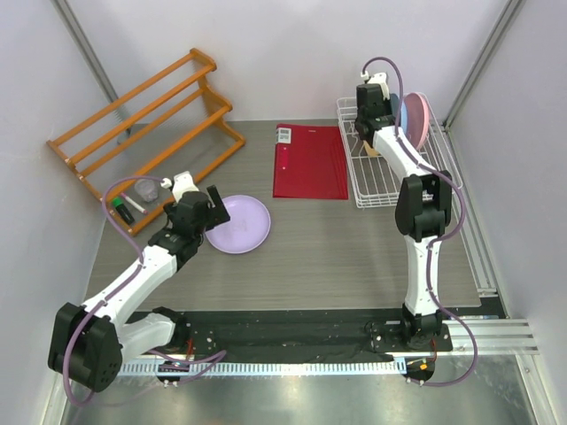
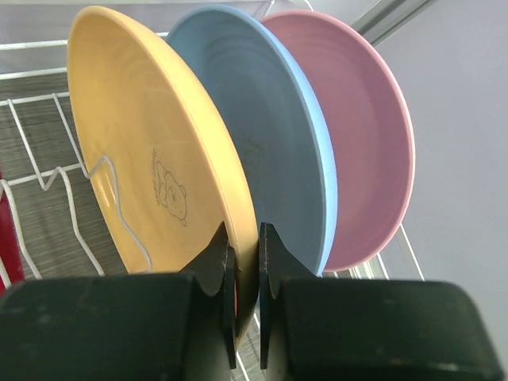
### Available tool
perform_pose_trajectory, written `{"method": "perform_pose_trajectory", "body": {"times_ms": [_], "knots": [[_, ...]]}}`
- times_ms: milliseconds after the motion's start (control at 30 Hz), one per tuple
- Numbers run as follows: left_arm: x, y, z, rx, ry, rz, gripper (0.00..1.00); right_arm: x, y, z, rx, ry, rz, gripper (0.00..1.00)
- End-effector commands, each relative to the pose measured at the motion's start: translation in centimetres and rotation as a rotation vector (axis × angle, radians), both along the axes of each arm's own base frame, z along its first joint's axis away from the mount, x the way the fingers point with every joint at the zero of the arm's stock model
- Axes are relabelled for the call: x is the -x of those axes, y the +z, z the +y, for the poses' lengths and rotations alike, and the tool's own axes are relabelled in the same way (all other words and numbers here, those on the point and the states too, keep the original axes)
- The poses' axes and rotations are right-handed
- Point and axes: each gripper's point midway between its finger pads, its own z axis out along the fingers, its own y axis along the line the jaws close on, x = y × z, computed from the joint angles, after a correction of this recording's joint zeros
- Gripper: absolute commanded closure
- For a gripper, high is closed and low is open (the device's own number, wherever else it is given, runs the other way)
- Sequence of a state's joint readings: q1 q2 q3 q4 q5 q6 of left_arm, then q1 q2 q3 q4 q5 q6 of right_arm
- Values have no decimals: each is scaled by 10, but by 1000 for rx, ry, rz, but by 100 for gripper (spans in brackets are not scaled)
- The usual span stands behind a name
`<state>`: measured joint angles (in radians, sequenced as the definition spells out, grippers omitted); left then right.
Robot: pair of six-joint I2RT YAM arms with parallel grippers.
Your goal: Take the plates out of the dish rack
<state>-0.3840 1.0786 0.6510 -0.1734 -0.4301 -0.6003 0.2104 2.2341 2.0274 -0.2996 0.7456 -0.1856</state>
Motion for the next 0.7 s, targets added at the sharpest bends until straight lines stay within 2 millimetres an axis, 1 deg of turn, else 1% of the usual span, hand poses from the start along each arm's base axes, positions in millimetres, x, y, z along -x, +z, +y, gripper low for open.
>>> {"method": "perform_pose_trajectory", "body": {"times_ms": [0,133,167,200,233,267,333,367,433,467,500,567,600,633,667], "knots": [[-5,4,-3,5,-11,-9,0,0,51,5,-3,-26,-132,98],[-5,2,-4,5,-16,-1,1,6,66,11,46,-42,-161,99],[-5,2,-5,7,-19,-1,1,8,82,13,47,-52,-210,99],[-5,2,-5,4,-28,1,1,12,82,15,61,-57,-215,99],[-6,4,-6,4,-29,-2,1,18,89,17,101,-71,-212,99],[-6,4,-6,5,-31,-2,0,19,99,19,104,-78,-252,99],[-7,6,-8,4,-43,0,1,26,109,20,129,-92,-260,99],[-7,7,-8,6,-46,-4,1,27,117,25,137,-87,-279,99],[-6,8,-9,7,-47,-5,1,34,127,25,158,-109,-286,99],[-6,8,-9,9,-49,-6,1,35,127,27,159,-106,-286,99],[-6,9,-9,12,-53,-8,1,40,135,25,155,-112,-298,99],[-6,10,-11,17,-63,-10,1,45,140,27,156,-117,-302,99],[-5,12,-12,19,-64,-14,0,52,150,26,150,-119,-319,99],[-5,13,-12,23,-70,-15,0,55,154,26,145,-119,-327,99],[-5,15,-13,28,-73,-20,0,59,156,30,146,-110,-322,99]]}}
